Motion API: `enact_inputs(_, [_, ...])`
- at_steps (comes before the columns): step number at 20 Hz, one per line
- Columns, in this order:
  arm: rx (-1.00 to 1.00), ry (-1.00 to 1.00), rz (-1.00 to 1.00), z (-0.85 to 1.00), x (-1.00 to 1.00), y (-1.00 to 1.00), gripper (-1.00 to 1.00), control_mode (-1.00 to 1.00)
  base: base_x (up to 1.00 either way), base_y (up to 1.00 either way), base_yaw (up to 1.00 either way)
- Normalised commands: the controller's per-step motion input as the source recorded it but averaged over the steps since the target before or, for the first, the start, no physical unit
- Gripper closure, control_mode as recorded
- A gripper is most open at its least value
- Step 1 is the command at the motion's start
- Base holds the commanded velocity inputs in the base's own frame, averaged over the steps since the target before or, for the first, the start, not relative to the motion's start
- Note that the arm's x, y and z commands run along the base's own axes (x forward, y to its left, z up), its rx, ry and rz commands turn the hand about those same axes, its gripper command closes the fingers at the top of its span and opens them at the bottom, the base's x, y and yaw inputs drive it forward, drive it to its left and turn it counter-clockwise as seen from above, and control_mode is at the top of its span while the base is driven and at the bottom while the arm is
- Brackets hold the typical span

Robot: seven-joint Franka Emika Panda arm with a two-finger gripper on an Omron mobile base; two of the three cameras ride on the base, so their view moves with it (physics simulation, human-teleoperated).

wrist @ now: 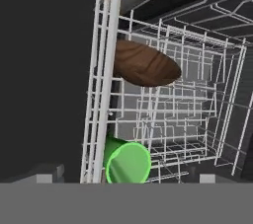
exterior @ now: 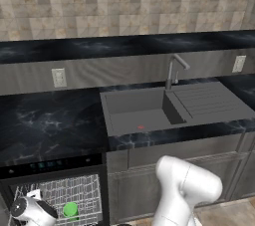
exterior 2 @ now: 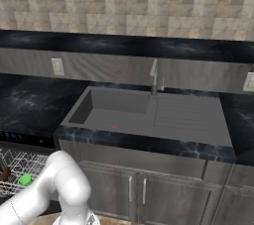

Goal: Pick up the cup and bowl from the counter, place them in the dishwasher, and close the dishwasher door.

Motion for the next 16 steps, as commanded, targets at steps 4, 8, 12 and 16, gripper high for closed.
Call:
enact_inputs(4, [0.11, -0.05, 0.03, 0.0, -0.18, -0.13, -1.0, -1.0, 0.0, 0.0, 0.0])
enact_inputs(8, [0.16, -0.04, 0.03, 0.03, -0.22, -0.09, -1.0, -1.0, 0.0, 0.0, 0.0])
enact_inputs(12, [0.14, -0.05, 0.04, 0.11, -0.34, -0.01, -1.0, -1.0, 0.0, 0.0, 0.0])
enact_inputs(16, [0.08, -0.03, 0.04, 0.26, -0.33, 0.0, -1.0, -1.0, 0.0, 0.0, 0.0])
